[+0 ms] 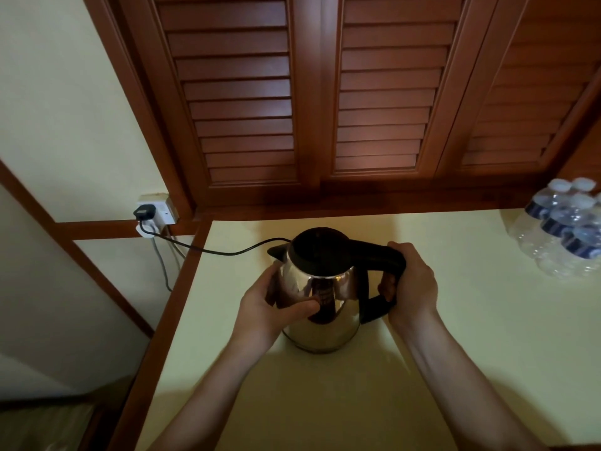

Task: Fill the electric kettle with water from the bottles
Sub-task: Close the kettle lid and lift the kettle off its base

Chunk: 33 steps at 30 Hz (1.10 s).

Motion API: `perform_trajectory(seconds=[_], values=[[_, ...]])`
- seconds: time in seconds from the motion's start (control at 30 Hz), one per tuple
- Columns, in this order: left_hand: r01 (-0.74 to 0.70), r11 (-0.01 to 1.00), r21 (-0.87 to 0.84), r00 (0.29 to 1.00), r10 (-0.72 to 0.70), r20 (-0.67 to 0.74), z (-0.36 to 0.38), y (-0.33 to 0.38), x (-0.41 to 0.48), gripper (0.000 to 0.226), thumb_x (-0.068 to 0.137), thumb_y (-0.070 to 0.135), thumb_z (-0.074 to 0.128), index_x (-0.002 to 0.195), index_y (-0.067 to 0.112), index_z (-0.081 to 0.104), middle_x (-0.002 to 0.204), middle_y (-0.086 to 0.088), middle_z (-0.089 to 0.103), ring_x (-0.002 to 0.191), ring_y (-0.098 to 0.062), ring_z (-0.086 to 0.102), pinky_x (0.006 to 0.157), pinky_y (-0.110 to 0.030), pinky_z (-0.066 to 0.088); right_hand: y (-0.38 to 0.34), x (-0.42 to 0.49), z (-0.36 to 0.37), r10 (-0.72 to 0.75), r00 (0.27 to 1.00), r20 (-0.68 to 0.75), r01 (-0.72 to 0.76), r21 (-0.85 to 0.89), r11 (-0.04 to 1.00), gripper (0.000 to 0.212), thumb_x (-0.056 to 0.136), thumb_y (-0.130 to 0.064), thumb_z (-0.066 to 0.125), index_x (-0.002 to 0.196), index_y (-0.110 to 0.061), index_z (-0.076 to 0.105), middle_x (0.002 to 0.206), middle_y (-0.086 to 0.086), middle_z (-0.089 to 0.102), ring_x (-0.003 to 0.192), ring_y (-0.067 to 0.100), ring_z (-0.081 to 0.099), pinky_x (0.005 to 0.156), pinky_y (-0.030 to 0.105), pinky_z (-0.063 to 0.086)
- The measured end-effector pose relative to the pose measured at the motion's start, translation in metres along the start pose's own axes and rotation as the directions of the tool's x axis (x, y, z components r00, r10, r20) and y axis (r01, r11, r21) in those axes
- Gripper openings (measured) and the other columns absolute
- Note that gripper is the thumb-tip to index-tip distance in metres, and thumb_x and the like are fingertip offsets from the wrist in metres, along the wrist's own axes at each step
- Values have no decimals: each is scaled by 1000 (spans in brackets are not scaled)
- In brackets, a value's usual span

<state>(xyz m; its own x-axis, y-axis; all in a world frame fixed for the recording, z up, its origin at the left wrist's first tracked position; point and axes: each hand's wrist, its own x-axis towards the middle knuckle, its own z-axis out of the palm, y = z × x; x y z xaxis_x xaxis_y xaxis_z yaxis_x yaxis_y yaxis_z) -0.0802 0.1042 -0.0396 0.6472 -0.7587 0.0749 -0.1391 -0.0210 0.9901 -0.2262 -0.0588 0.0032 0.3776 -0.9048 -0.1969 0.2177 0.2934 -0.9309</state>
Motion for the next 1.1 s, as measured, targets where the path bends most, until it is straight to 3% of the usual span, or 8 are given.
perform_trajectory(seconds=[0.1, 0.33, 0.5, 0.77, 0.93, 1.1], values=[[-28, 1000, -5, 1000, 28, 2, 1, 12, 12, 85, 54, 31, 97, 131, 30, 60, 120, 12, 72, 116, -7, 66, 91, -25, 56, -12, 9, 5, -31, 999, 18, 30, 9, 999, 46, 86, -31, 59, 42, -21, 53, 43, 3, 34, 44, 19, 30, 52, 35, 25], [-83, 996, -12, 996, 83, -19, 5, 35, 54, 74, 54, 38, 88, 124, 31, 65, 113, 9, 75, 109, -10, 69, 93, -32, 58, -36, 46, 24, -94, 995, 38, 92, 61, 994, 43, 84, -29, 60, 43, -22, 50, 42, 3, 34, 41, 19, 29, 49, 35, 22], [-83, 995, -62, 997, 83, -2, 7, 37, 85, 70, 58, 32, 88, 123, 21, 67, 114, 1, 75, 110, -16, 70, 92, -31, 57, -38, 78, 33, -93, 995, 36, 90, 74, 993, 39, 84, -29, 60, 46, -21, 50, 44, 2, 34, 41, 18, 28, 48, 34, 22], [-70, 996, -58, 998, 70, 5, 15, 23, 113, 64, 61, 33, 89, 121, 31, 66, 117, 4, 74, 114, -15, 68, 97, -34, 55, -29, 112, 38, -80, 996, 23, 79, 56, 995, 40, 84, -30, 57, 45, -24, 53, 43, 1, 34, 42, 18, 29, 49, 33, 24], [-102, 995, 21, 995, 101, 20, 15, 17, 117, 70, 67, 32, 90, 131, 31, 60, 123, 9, 70, 120, -11, 63, 102, -34, 51, -24, 128, 37, -59, 998, 30, 57, 77, 995, 39, 84, -31, 57, 45, -25, 55, 42, 0, 34, 42, 19, 29, 50, 34, 24], [-116, 977, 180, 992, 104, 74, 16, 13, 119, 86, 60, 37, 94, 136, 37, 53, 128, 13, 67, 124, -8, 60, 104, -45, 50, -28, 141, 35, -37, 999, 2, 37, 130, 991, 32, 74, -33, 63, 45, -22, 53, 42, 1, 33, 40, 20, 28, 49, 34, 19]])
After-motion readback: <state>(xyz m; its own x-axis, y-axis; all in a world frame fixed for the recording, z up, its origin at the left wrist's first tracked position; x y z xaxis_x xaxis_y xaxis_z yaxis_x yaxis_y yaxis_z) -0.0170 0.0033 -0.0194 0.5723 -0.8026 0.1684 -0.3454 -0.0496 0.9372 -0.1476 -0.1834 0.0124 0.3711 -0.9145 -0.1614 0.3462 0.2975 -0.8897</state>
